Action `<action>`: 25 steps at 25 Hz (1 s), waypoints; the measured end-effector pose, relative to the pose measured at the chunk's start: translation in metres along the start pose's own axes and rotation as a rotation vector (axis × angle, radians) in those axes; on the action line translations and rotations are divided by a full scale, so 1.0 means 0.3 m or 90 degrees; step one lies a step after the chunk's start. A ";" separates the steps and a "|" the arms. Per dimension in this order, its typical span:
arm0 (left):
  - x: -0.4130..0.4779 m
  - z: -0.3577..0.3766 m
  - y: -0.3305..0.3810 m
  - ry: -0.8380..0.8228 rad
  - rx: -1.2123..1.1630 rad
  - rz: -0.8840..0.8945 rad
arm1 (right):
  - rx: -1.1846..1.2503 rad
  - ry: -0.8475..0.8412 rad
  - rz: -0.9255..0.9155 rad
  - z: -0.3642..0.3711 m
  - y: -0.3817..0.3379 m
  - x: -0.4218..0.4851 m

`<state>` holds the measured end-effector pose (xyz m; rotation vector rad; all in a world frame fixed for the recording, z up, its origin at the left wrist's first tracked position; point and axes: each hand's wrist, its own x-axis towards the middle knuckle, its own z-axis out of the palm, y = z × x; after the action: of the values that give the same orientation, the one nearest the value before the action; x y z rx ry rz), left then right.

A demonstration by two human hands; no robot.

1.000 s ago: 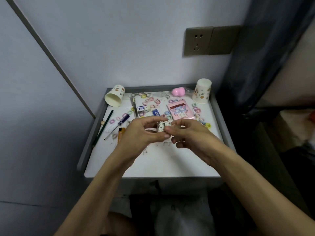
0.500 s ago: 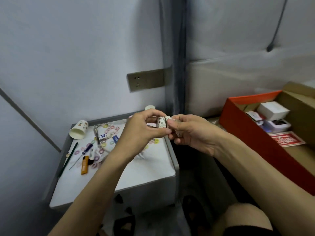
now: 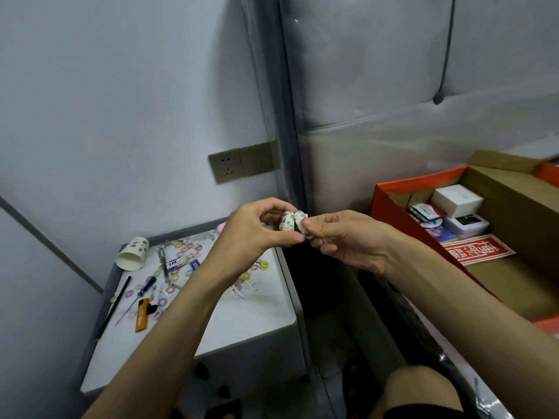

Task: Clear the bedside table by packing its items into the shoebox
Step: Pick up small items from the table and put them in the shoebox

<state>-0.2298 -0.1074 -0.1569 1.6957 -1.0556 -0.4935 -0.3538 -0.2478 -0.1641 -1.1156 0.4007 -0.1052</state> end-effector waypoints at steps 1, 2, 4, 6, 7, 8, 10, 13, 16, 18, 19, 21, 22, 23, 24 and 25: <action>0.006 -0.001 0.006 0.003 0.010 0.000 | -0.034 0.014 -0.007 -0.005 -0.010 -0.004; 0.012 -0.001 0.014 0.007 0.028 0.000 | -0.078 0.035 -0.014 -0.012 -0.019 -0.008; 0.024 0.007 0.031 0.003 0.082 -0.007 | -0.154 0.085 -0.022 -0.023 -0.037 -0.014; 0.035 0.034 0.049 -0.010 0.150 -0.007 | -0.183 0.124 -0.024 -0.034 -0.051 -0.025; 0.039 0.049 0.059 -0.012 0.193 0.003 | -0.196 0.146 -0.029 -0.040 -0.055 -0.030; 0.044 0.063 0.068 -0.012 0.241 0.016 | -0.209 0.169 -0.035 -0.047 -0.058 -0.036; 0.058 0.092 0.090 -0.014 0.328 0.043 | -0.202 0.200 -0.051 -0.069 -0.067 -0.048; 0.088 0.128 0.123 -0.035 0.385 0.060 | -0.144 0.210 -0.056 -0.109 -0.082 -0.063; 0.122 0.168 0.154 -0.045 0.384 0.088 | -0.095 0.214 -0.071 -0.146 -0.100 -0.075; 0.155 0.199 0.182 -0.053 0.371 0.102 | -0.068 0.210 -0.098 -0.185 -0.115 -0.087; 0.176 0.216 0.197 -0.064 0.369 0.111 | -0.055 0.204 -0.110 -0.207 -0.123 -0.096; 0.226 0.258 0.226 -0.090 0.355 0.122 | -0.052 0.194 -0.122 -0.259 -0.141 -0.114; 0.253 0.285 0.237 -0.101 0.345 0.123 | -0.059 0.194 -0.124 -0.286 -0.149 -0.123; 0.277 0.310 0.244 -0.111 0.341 0.123 | -0.065 0.198 -0.127 -0.312 -0.156 -0.129; 0.301 0.337 0.248 -0.121 0.341 0.123 | -0.070 0.203 -0.133 -0.341 -0.163 -0.134; 0.326 0.363 0.247 -0.136 0.335 0.120 | -0.077 0.210 -0.139 -0.371 -0.169 -0.135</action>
<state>-0.2892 -0.2546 -0.1152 1.9965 -1.5879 -0.2906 -0.4259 -0.3537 -0.1504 -1.2632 0.5831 -0.4670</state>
